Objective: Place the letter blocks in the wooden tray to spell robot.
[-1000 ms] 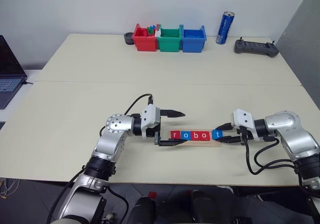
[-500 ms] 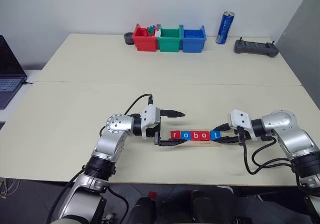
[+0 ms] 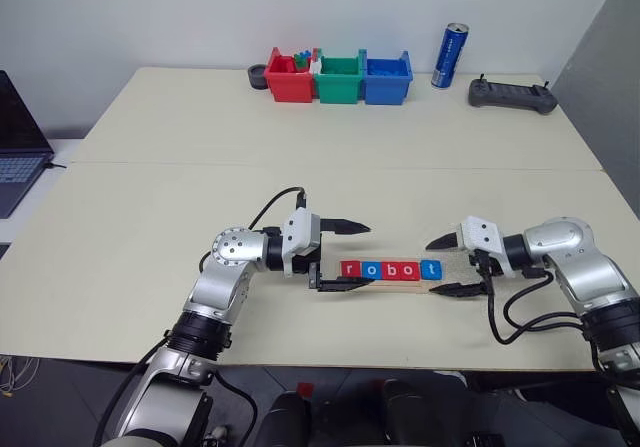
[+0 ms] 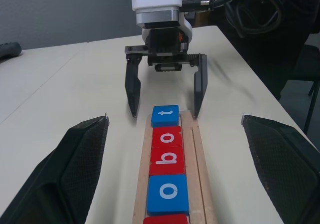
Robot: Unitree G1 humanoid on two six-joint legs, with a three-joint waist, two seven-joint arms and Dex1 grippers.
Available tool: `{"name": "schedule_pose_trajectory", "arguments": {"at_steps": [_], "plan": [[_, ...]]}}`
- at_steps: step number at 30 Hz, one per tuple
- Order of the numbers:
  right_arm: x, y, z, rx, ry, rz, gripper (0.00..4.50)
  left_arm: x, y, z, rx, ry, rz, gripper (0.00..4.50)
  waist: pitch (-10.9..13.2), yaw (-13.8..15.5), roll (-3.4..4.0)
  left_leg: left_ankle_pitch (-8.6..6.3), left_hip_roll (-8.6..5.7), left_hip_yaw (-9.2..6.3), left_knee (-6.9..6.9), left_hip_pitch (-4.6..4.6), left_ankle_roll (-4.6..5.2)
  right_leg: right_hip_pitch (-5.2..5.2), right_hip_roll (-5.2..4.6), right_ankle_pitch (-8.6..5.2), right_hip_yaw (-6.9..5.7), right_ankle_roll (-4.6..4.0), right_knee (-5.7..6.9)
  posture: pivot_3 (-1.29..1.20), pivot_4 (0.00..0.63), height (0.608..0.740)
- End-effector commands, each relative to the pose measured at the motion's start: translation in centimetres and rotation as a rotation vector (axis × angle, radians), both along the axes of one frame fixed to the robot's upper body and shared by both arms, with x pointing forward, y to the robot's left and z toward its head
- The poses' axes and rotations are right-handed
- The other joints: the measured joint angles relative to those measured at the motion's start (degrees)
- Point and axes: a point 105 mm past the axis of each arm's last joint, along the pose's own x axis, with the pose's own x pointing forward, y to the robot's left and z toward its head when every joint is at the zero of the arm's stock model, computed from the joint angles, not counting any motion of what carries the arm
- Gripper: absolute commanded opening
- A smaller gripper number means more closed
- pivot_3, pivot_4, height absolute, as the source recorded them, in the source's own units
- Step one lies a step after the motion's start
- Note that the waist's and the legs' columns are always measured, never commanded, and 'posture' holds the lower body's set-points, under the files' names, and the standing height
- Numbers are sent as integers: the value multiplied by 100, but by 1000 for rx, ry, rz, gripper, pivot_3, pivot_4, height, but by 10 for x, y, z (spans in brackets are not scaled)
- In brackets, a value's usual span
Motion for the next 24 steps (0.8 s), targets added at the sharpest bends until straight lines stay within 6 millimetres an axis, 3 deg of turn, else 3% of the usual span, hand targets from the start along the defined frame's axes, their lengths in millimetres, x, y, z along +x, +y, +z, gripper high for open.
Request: {"name": "schedule_pose_trajectory", "arguments": {"at_steps": [1, 8, 9, 11, 22, 24], "plan": [[5, -2, 23, 29, -58, -9, 4467, -1, -1, 6, -10, -28, -2, 4500, 0, 0, 0, 0, 0, 0, 0, 0, 0, 0, 0, 0, 0, 0, 0, 0, 150, 740], [8, -16, 44, 55, -107, -84, 4467, 0, -2, 7, -11, -28, -5, 4500, 0, 5, 0, 0, -1, -1, 0, -1, 0, -1, -1, 0, 0, 0, 1, 0, 150, 740], [9, -19, 46, 59, -112, -98, 4300, 0, -2, 7, -11, -28, -6, 4500, 0, 4, 0, 0, 0, 0, 0, -1, 0, -1, -1, 0, -1, 0, 1, 0, 150, 740], [9, -23, 44, 57, -110, -114, 3908, 0, -3, 7, -11, -27, -10, 4500, 0, 1, 0, 0, 0, 1, 0, 0, 0, -1, -1, 0, 0, 0, 1, 0, 150, 740], [11, -25, 26, 0, -150, -114, 21, 1, -5, 8, -8, -30, -20, 4500, 0, -3, 0, 0, 0, 2, 0, 0, 0, -2, -1, 0, 1, 0, 5, 0, 150, 740], [10, -24, 22, -14, -149, -107, 21, 1, -4, 7, -6, -29, -19, 4500, 0, -2, 0, 0, 0, 2, 0, 0, 0, -2, -1, 0, 1, 0, 5, 0, 150, 740]]}}
